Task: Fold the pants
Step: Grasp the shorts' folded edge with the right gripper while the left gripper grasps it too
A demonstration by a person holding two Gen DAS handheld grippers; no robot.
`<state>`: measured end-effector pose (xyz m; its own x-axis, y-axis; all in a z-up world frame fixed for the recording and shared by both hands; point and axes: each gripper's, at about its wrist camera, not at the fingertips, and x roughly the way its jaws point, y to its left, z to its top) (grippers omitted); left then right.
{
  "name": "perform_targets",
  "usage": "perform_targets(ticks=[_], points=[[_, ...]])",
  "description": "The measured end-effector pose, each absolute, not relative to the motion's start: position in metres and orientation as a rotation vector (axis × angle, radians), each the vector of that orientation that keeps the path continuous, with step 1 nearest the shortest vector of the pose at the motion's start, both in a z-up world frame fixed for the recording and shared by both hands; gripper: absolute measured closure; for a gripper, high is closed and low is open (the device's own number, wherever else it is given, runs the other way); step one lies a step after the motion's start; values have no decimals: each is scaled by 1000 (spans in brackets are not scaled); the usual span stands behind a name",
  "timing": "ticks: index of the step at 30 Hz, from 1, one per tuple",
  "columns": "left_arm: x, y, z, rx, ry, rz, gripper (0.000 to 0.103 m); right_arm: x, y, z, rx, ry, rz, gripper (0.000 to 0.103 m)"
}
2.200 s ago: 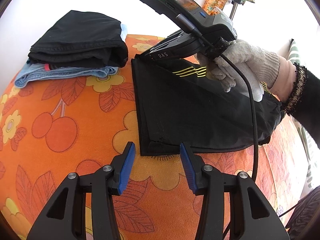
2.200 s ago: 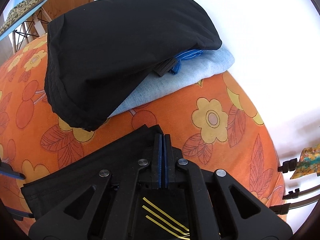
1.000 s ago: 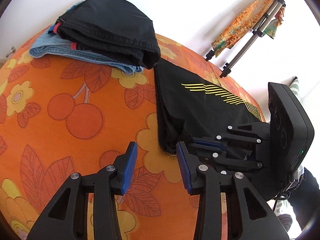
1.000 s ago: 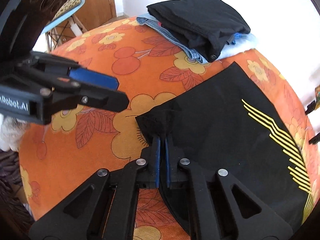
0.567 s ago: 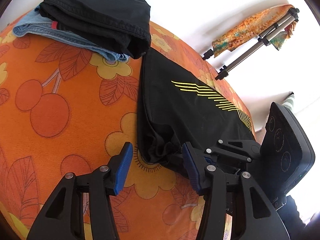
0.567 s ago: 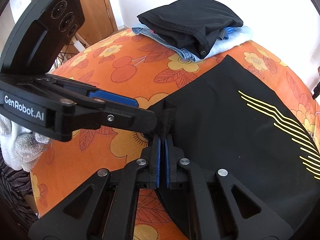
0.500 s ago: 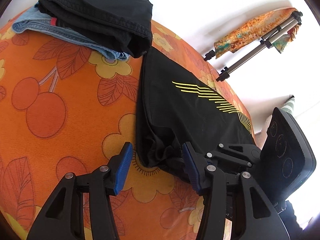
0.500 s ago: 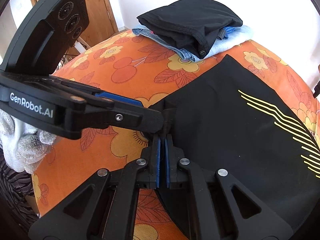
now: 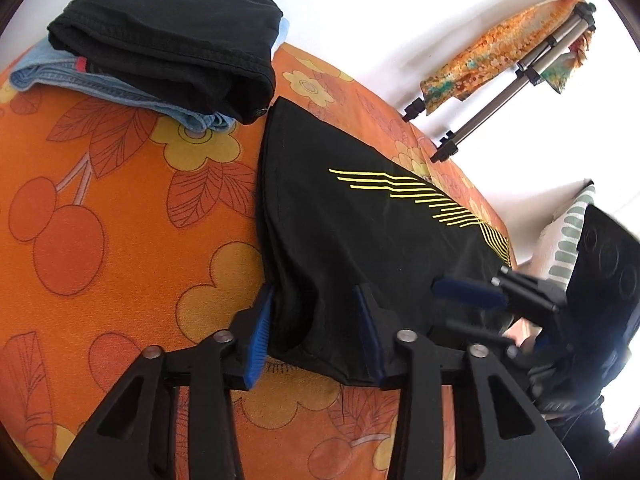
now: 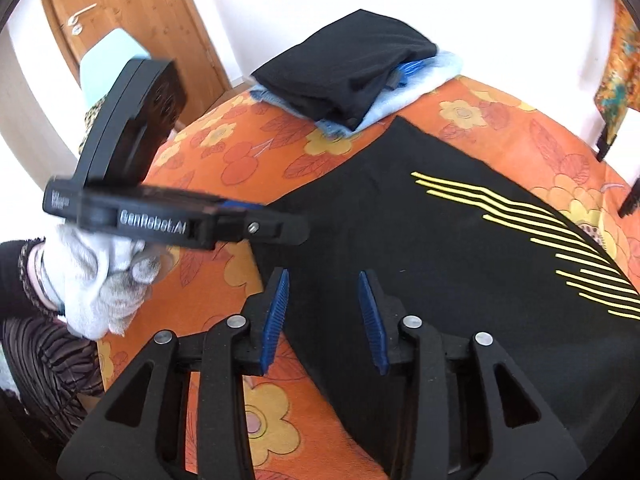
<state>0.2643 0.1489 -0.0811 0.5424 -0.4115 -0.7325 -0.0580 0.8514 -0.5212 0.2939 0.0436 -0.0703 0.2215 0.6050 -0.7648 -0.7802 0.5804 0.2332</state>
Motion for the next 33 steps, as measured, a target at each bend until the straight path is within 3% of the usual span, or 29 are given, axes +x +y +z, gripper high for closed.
perform_targets(ticks=[1, 3, 5, 17, 18, 20, 21, 23, 27, 33], points=[[264, 147, -81, -513, 980, -214, 88, 304, 42, -67, -198, 948, 929, 54], [263, 144, -80, -495, 962, -218, 91, 327, 43, -60, -142, 979, 877, 50], [262, 141, -78, -479, 943, -223, 94, 351, 54, -59, -71, 1050, 866, 39], [262, 122, -72, -386, 899, -258, 95, 390, 165, -87, -322, 1219, 755, 39], [262, 122, -72, -389, 898, -257, 95, 390, 169, -92, -344, 1231, 739, 40], [264, 124, -71, -396, 895, -256, 95, 390, 172, -100, -367, 1244, 708, 61], [264, 125, -70, -396, 893, -253, 95, 391, 172, -102, -367, 1247, 701, 64], [262, 127, -70, -391, 890, -246, 95, 393, 170, -103, -362, 1233, 695, 98], [259, 124, -69, -332, 884, -191, 95, 396, 161, -103, -310, 1233, 700, 98], [259, 117, -69, -246, 893, -117, 75, 395, 150, -98, -251, 1218, 715, 98]])
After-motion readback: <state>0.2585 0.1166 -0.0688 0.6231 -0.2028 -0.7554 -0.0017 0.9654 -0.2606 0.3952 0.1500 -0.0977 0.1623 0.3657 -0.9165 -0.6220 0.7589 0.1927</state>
